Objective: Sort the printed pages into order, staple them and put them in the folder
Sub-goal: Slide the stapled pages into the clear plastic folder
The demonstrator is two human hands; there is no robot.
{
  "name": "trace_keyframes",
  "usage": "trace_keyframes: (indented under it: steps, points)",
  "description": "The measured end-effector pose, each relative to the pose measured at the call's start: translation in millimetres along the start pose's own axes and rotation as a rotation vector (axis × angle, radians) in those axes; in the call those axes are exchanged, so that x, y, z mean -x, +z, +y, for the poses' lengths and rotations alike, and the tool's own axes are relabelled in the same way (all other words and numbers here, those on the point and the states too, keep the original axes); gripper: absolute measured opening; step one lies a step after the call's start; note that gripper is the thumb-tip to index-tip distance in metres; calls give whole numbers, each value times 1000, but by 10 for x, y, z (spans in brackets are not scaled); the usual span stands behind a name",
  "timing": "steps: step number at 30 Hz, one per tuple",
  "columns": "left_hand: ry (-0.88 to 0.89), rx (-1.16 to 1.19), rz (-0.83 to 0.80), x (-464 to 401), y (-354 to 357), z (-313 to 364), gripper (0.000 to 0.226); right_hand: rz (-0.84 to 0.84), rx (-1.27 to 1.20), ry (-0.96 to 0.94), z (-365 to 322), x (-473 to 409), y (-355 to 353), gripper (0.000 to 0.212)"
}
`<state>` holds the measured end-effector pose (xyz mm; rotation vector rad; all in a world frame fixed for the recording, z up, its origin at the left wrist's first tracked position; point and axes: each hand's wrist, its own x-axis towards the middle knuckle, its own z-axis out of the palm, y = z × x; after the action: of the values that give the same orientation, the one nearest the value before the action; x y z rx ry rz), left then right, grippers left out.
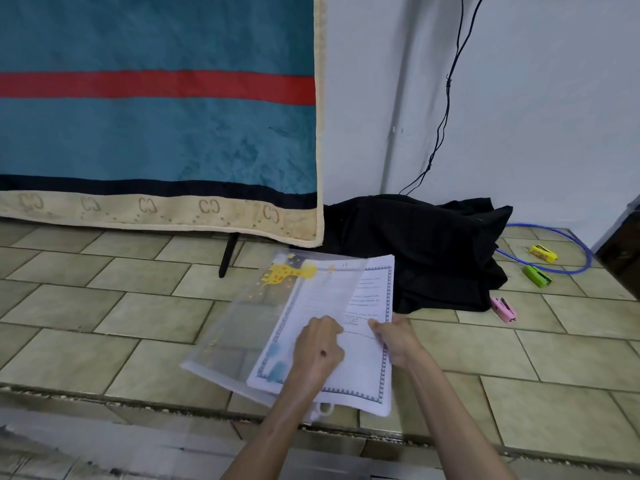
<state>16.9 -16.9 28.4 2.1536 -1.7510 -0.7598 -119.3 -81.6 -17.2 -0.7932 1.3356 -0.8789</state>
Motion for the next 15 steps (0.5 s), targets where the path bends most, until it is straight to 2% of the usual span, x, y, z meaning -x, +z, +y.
trace_keyframes:
  steps: [3,6,7,8,10,11,13,15]
  points:
    - [74,47,-18,76,87,274,40,-54,-14,45,-18,1,159,23]
    - [91,305,-58,-16,43,260,30,-110,-80,171,-83,38,182,18]
    - [51,401,-22,-88,-26,159,31,-175,-131,226,-108,61,158,25]
    - [-4,450,72,-189,-102,-13,33,-230,-195,277,-119,58,120,44]
    - [-162,334,303,-382,-260,-432,34,-277,-335,350,-91,-3,32,80]
    - [-263,235,357,-459,-311,-658,37,-295,-377,374,-77,-22,3,89]
    - [-434,149,339,-548,-348,-995,45,-345,-373,366,-64,-10,4,92]
    - [-469,271,313,-590,-362,-1118,46,-407,-321,333,-99,40,51,86]
